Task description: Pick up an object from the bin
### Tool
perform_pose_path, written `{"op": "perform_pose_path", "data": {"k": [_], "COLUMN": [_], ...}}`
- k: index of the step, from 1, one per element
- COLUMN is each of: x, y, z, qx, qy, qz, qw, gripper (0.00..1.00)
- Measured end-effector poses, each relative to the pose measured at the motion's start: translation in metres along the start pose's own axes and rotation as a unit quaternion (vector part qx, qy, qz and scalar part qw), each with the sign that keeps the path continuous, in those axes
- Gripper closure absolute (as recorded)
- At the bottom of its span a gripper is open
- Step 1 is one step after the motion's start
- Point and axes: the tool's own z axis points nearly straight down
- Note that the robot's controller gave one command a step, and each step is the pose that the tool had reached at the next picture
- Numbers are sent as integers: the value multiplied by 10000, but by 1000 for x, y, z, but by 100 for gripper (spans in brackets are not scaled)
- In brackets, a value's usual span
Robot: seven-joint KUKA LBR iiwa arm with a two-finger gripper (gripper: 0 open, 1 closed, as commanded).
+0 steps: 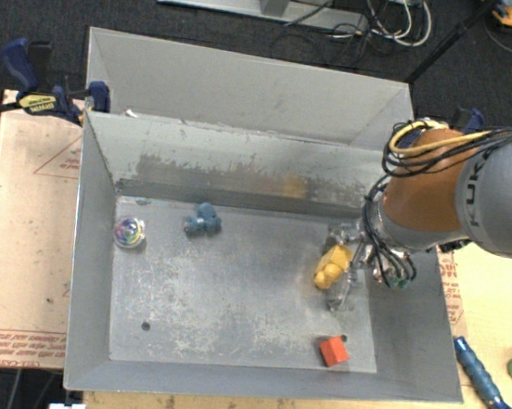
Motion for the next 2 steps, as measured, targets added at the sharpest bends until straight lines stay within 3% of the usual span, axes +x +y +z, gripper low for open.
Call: {"op": "perform_pose_path", "data": {"k": [1,2], "x": [-2,-30], "y": [0,13], "z": [-5,-138], "qx": [11,8], "qy": [-36,-88], "qz": [-14,299], "qw": [10000,9995], "gripper": [100,100]}}
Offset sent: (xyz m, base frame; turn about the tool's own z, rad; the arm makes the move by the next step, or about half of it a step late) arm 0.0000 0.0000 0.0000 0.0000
